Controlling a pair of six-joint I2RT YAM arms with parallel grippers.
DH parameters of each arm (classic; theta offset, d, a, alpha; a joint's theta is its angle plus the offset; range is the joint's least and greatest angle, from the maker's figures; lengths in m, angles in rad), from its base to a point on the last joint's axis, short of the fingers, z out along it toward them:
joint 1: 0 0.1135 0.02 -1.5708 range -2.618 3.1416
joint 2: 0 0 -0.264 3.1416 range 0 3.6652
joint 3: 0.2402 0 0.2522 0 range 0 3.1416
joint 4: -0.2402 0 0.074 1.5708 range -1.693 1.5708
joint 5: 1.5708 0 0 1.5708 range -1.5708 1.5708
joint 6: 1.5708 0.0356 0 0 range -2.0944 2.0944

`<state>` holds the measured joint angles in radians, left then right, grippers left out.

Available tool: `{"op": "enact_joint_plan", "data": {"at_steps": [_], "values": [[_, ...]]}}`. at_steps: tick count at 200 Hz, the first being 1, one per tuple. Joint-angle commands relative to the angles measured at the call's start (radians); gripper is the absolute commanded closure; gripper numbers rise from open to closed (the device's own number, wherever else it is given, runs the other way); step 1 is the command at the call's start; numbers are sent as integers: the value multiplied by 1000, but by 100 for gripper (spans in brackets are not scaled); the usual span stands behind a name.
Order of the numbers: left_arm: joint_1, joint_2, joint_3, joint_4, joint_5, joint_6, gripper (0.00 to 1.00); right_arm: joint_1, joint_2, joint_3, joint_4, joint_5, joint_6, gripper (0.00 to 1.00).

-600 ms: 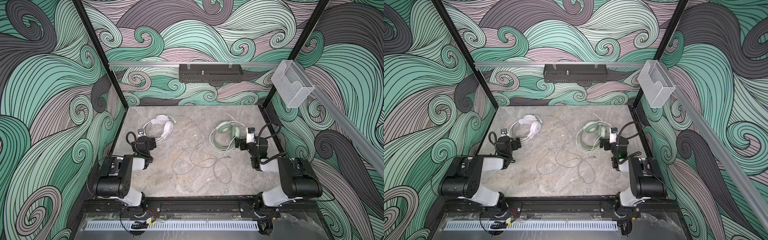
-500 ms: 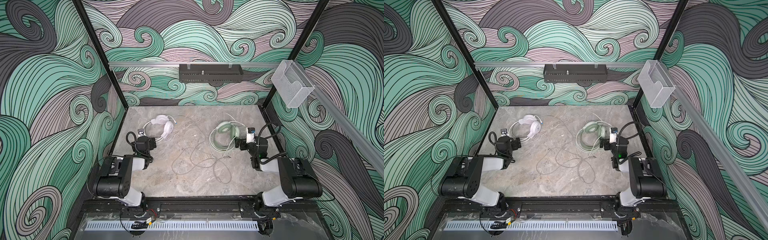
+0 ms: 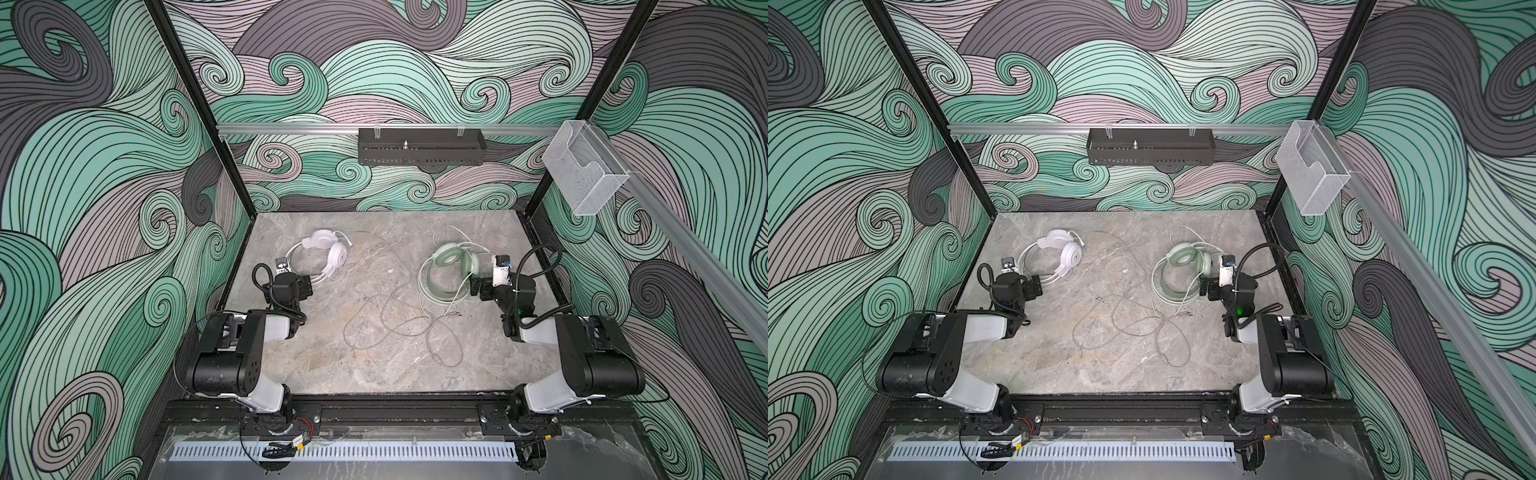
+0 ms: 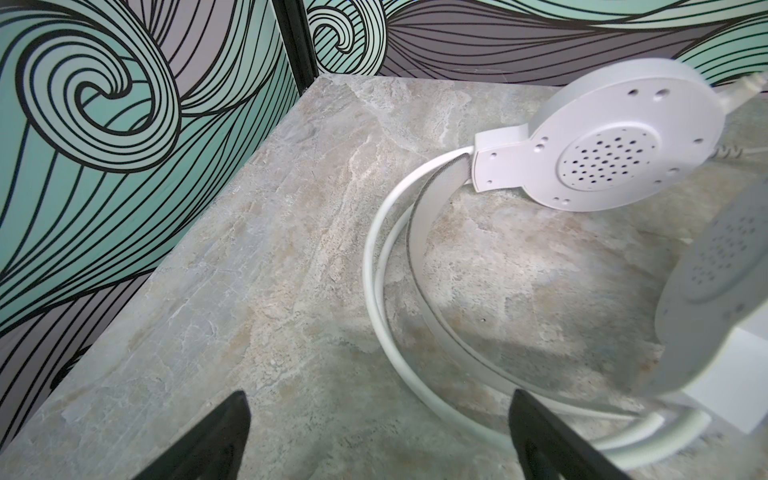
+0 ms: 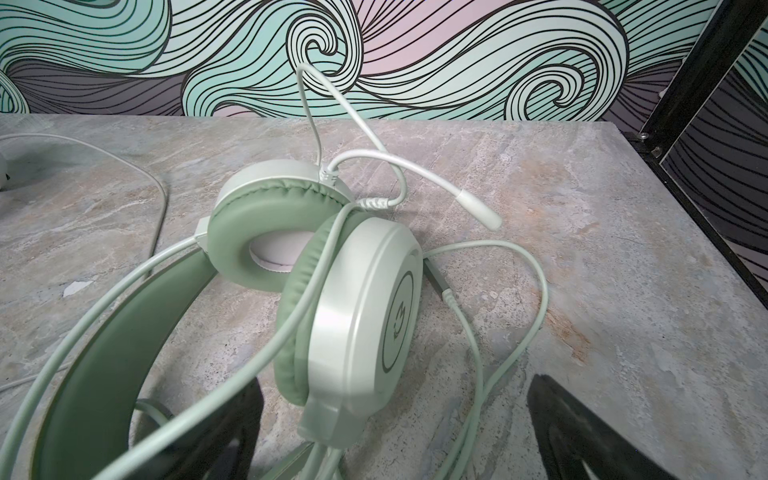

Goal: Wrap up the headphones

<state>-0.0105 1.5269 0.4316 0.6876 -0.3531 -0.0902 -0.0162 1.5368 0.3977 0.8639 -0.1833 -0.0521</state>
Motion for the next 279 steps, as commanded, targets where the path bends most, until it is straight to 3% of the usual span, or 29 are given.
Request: {"op": "enact_joint_plan", "data": {"at_steps": [1,279], "values": [[10,-4,19,12,3,-6,2,-1,6,-9,18,-7,-8,1],[10,-1,20,12,3,-6,1,-1,8,-1,8,21,3,0]]}}
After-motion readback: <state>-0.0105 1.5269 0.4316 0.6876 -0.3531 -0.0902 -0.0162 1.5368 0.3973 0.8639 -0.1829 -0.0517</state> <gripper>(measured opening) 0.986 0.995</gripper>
